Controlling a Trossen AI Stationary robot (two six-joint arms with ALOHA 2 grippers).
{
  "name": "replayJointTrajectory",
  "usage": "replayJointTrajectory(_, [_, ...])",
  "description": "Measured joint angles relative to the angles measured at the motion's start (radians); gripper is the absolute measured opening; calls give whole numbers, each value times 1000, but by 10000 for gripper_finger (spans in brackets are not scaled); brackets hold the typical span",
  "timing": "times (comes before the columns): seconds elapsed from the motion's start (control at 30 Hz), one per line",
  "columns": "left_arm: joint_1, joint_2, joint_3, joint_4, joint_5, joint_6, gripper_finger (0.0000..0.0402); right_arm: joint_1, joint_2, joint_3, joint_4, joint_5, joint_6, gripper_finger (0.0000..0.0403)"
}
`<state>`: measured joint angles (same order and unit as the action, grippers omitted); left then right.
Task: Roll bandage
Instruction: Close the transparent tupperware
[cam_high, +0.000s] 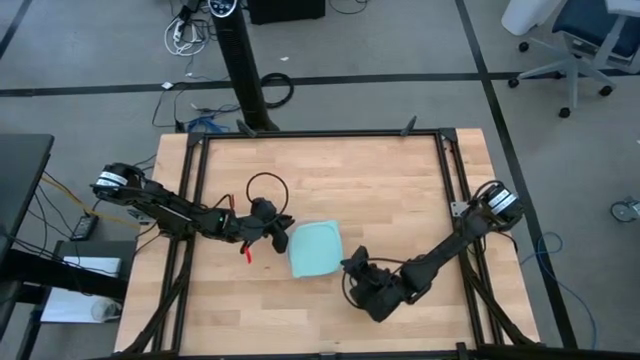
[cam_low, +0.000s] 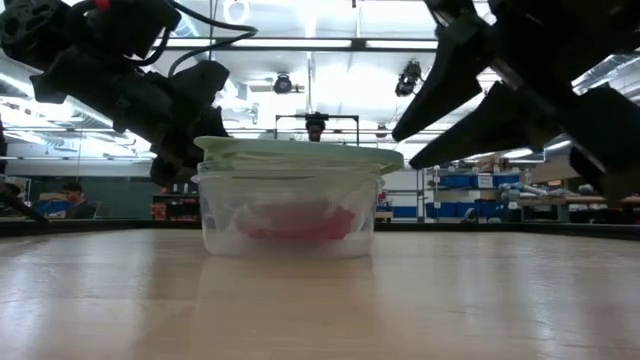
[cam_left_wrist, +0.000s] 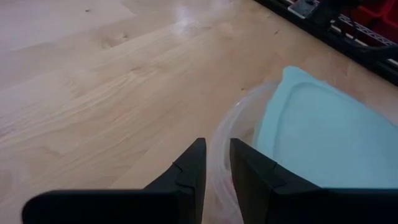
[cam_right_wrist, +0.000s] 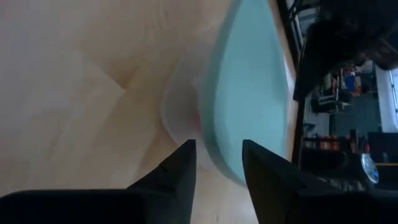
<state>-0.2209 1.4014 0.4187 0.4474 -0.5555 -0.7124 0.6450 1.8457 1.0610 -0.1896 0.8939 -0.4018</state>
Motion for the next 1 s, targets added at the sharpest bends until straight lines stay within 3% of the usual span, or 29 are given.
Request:
replayJointTrajectory(0.2, [-4, 0, 0, 3, 5, 2, 76, 23, -19, 29, -43, 55, 31, 161])
replayJointTrajectory(0.53, [-4, 0, 0, 6, 10, 1, 76, -21, 21, 27, -63, -4, -24, 178])
replayJointTrajectory(0.77, [-4, 0, 0, 1, 11, 1, 76, -53, 52, 27, -23, -17, -78, 162])
replayJointTrajectory(1.0, [-4, 0, 0, -6, 11, 2, 76, -43, 48, 27, 6, 41, -92, 103])
